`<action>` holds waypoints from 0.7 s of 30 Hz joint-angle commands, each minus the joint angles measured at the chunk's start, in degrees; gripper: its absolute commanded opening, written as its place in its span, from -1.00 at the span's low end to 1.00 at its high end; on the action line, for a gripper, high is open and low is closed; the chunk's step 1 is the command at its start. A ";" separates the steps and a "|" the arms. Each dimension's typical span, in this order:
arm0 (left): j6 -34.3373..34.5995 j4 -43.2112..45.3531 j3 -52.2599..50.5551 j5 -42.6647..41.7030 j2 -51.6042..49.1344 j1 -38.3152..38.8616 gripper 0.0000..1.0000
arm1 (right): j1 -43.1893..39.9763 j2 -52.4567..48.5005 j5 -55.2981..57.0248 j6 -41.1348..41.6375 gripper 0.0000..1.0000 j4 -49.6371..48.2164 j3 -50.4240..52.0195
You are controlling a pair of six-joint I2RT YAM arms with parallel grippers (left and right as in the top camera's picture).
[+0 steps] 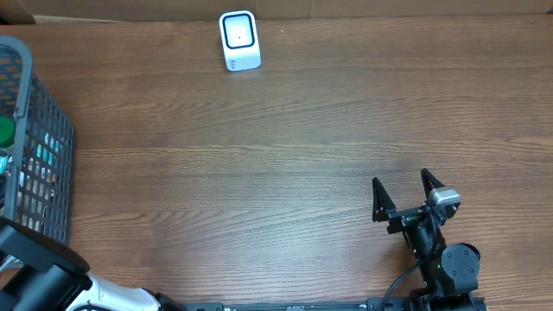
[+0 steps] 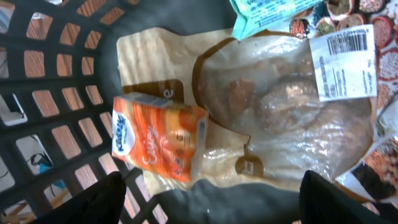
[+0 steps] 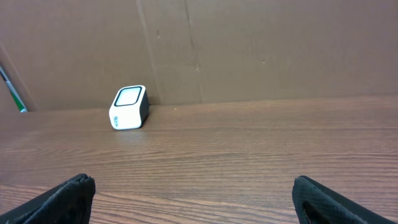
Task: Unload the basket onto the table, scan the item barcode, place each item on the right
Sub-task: 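Lower the left gripper into the basket toward the orange snack box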
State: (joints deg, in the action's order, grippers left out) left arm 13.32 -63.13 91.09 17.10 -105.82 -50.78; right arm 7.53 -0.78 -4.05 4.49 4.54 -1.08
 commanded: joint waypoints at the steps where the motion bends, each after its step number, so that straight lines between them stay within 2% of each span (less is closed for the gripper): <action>1: -0.48 0.83 -0.42 2.08 -1.46 -0.87 0.47 | -0.22 0.63 0.11 0.15 1.00 -0.31 0.66; 13: -0.46 1.75 -1.05 2.86 -7.43 -1.38 0.43 | -0.20 0.63 0.11 0.15 1.00 -0.31 0.66; 21: -0.46 2.38 -1.05 2.82 -11.32 -1.38 0.13 | -0.20 0.63 0.11 0.15 1.00 -0.31 0.66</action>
State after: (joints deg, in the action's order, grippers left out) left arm 13.30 -61.06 90.35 19.16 -115.35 -51.81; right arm 7.53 -0.78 -4.08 4.49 4.54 -1.08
